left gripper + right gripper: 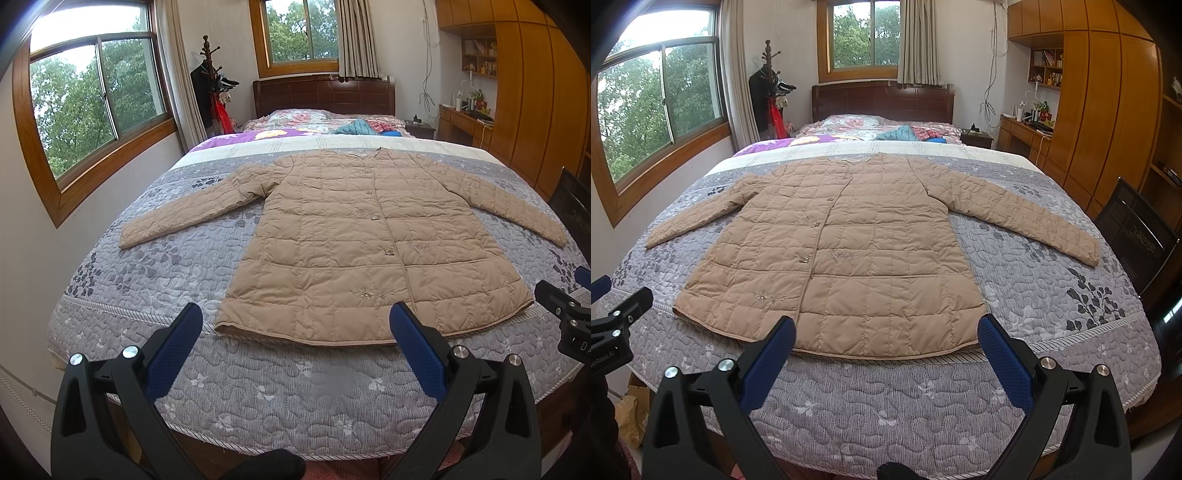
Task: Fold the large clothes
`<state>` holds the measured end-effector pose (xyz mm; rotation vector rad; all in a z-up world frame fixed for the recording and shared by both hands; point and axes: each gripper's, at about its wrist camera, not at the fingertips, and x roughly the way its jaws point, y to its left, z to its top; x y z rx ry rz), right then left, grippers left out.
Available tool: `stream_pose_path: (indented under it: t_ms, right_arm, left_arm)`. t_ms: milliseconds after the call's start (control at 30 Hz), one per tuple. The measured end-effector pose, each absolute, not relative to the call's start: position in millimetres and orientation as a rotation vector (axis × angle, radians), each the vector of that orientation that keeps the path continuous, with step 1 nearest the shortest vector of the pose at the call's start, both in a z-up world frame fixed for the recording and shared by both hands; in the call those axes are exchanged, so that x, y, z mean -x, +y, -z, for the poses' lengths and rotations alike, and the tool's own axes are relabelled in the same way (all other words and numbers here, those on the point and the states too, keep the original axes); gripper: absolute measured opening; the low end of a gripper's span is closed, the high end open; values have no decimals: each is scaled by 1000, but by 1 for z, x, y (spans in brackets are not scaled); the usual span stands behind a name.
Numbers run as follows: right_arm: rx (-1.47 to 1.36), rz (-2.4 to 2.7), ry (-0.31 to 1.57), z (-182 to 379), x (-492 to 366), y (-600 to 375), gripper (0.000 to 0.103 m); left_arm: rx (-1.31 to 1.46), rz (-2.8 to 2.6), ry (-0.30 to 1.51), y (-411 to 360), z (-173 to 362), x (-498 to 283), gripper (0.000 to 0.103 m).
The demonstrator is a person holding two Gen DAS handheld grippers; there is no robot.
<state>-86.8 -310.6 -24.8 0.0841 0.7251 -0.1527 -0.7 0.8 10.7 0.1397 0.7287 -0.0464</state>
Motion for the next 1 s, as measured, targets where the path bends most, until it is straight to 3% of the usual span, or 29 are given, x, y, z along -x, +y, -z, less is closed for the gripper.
stream_pose_path:
  t_ms: [667,1000]
  right_arm:
    - [-86,151,737,27,81,-312,99]
    - [-133,194,813,40,28,-367,99]
  left_arm:
    - [-150,85,757,1,-3,-5,100]
    - [-110,223,884,-4,27,-82,100]
